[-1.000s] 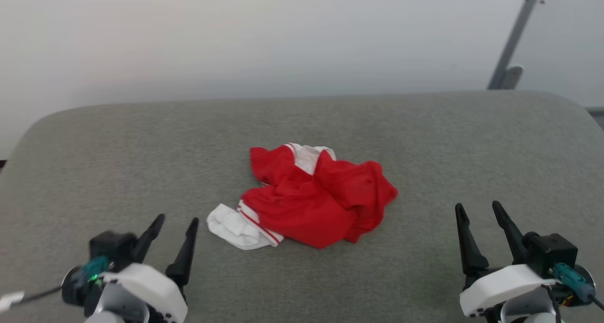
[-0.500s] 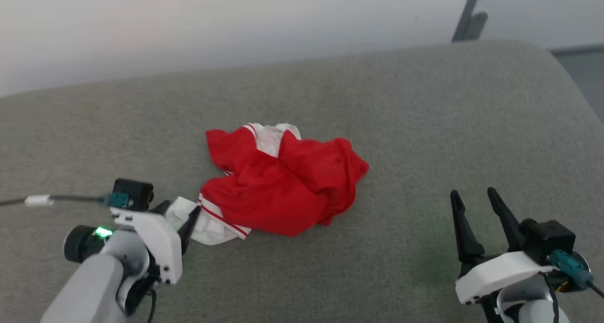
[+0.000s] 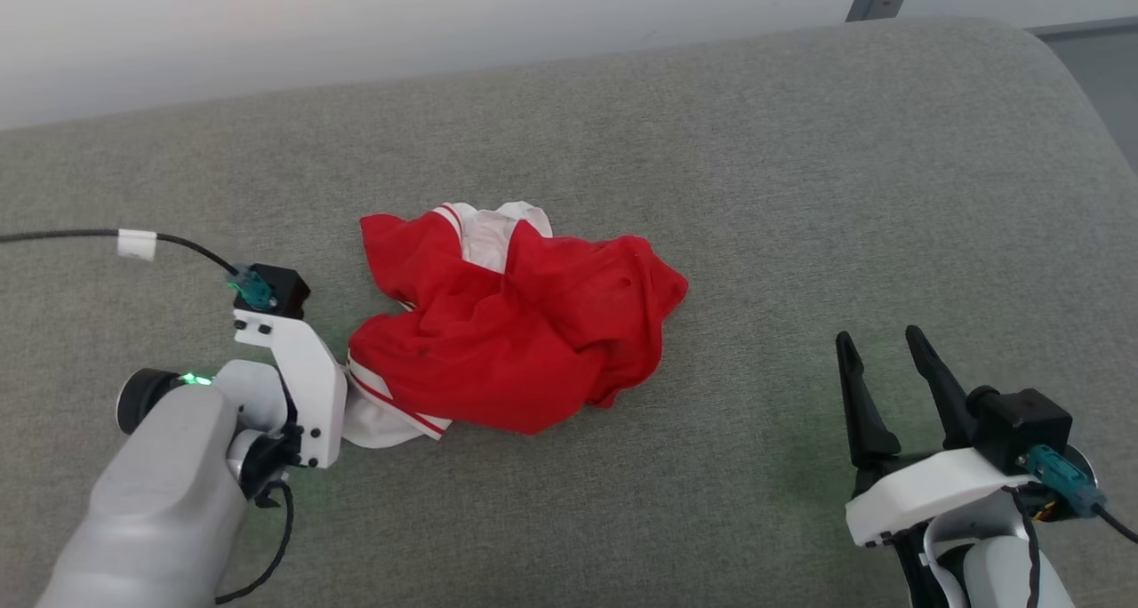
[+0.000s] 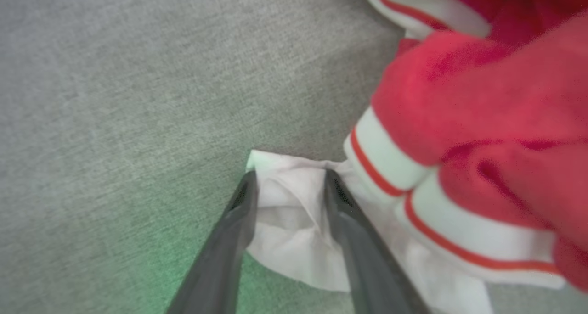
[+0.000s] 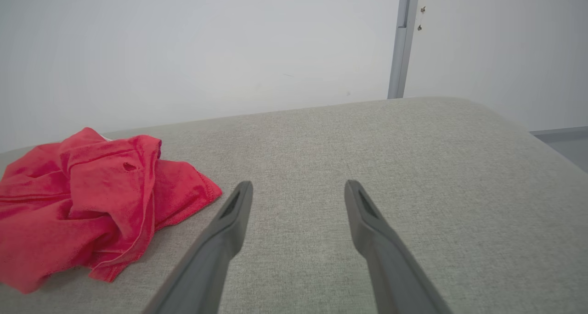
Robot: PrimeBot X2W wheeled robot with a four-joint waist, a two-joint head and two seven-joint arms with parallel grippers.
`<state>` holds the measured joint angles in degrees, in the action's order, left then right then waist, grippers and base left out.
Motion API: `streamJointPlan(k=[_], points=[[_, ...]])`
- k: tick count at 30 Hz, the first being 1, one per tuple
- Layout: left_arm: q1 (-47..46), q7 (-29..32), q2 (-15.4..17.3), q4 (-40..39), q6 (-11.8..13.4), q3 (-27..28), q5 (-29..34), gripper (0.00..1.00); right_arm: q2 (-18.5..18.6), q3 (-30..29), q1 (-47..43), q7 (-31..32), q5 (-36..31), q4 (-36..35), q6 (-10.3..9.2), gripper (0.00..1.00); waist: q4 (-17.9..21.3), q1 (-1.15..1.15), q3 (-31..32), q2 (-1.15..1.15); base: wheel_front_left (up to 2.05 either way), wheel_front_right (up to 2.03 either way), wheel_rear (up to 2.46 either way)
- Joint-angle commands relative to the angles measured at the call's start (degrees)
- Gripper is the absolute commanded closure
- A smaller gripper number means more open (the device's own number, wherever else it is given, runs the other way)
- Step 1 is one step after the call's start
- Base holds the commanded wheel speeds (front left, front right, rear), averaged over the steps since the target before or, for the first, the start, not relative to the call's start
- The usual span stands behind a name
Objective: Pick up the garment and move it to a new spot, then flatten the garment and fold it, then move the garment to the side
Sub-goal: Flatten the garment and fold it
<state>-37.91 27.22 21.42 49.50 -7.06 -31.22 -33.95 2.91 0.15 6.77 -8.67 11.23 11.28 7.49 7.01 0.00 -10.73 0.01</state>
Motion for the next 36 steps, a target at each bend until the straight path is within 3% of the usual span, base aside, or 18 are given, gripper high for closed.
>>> streamJointPlan(k=[1,6,13,20,24,28,30,31,36], points=[[4.58,2.12,-1.34,3.98,0.06,-1.96,-0.27,1.0,0.01,0.3,0.84,-0.65,0.48,0.31,0.0,0.0,-0.18,0.0,-0.07,-0.01,0.0,0.0,0.0],[2.87,-1.49,-0.07,3.29,-0.13,-1.81,-1.62,1.0,0.01,0.02,0.96,-1.15,0.55,1.27,0.0,0.0,-1.4,0.0,0.63,-0.01,0.0,0.0,0.0],[3.02,-7.06,6.14,-1.55,-0.02,0.85,-3.63,1.0,0.01,-0.97,0.13,-1.11,0.07,1.86,0.0,0.0,-4.63,0.0,2.23,-0.01,0.0,0.0,0.0],[6.2,-8.55,13.49,-4.9,3.94,4.15,-4.07,1.0,0.01,-0.63,0.34,-0.56,0.16,1.68,0.0,0.0,-7.42,0.0,3.0,-0.01,0.0,0.0,0.0],[8.47,-8.37,14.21,-5.41,5.3,5.28,-5.52,1.0,0.01,-0.1,0.72,0.21,0.63,1.71,0.0,0.0,-8.46,0.0,2.99,-0.01,0.0,0.0,0.0],[10.03,-8.51,13.05,-5.04,4.63,5.72,-7.21,1.0,0.01,1.16,1.2,1.44,1.35,1.95,0.0,0.0,-9.13,0.0,3.02,-0.01,0.0,0.0,0.0],[10.32,-9.4,12.3,-5.51,4.03,5.72,-7.72,0.49,0.01,2.04,1.52,2.34,1.53,2.15,0.0,0.0,-9.52,0.0,3.24,-0.01,0.0,0.0,0.0],[10.3,-10.36,12.03,-5.94,3.85,5.92,-7.79,0.0,0.05,2.47,1.73,2.81,1.63,2.2,0.0,0.0,-9.77,0.0,3.42,-0.01,0.0,0.0,0.0],[10.85,-16.53,11.53,-9.0,3.77,6.75,-7.32,0.0,1.38,6.34,2.81,6.08,2.51,2.42,0.0,0.0,-11.71,0.0,4.55,-0.01,0.0,0.0,0.0]])
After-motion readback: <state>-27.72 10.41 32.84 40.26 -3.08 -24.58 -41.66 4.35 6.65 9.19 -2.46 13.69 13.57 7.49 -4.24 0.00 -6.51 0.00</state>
